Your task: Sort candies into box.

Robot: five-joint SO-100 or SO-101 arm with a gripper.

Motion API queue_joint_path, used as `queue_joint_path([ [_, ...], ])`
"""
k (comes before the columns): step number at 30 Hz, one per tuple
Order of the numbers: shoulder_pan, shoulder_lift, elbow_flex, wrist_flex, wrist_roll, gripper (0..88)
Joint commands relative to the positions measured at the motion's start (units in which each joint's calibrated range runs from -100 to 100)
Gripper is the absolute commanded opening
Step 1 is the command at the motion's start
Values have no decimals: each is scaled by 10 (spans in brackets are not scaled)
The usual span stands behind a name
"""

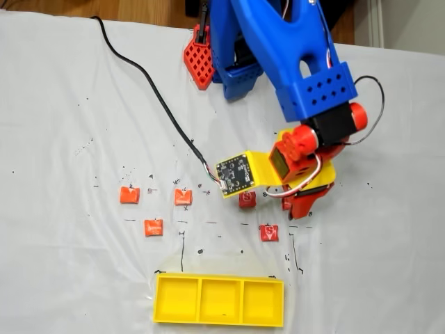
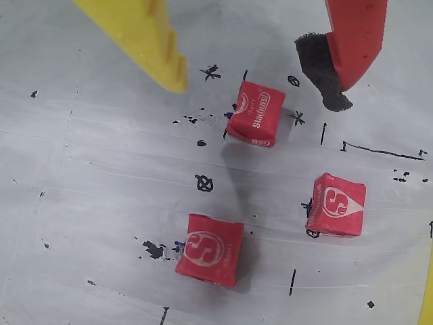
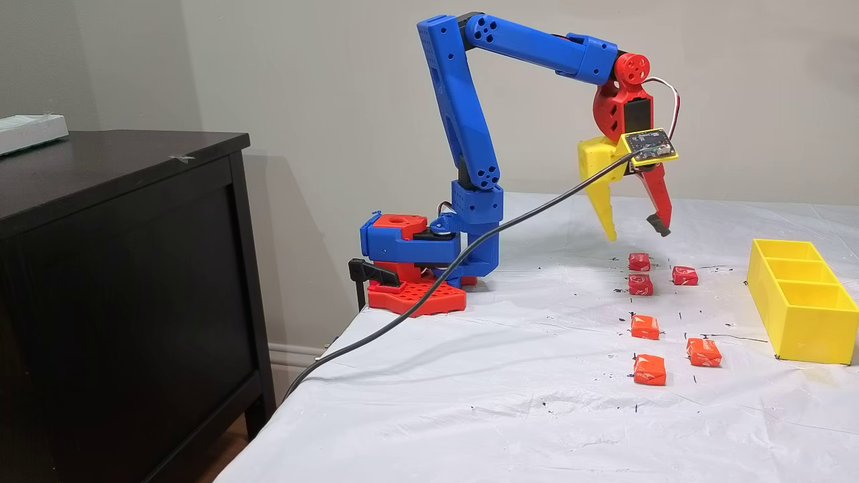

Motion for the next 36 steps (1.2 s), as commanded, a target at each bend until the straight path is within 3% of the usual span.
queue_joint_path([
  [1,-11,28,-63,-7,4,276],
  [6,-14,54,-67,-21,-1,353],
  [24,-24,89,-51,-82,0,287],
  [36,-31,134,-40,-105,2,290],
])
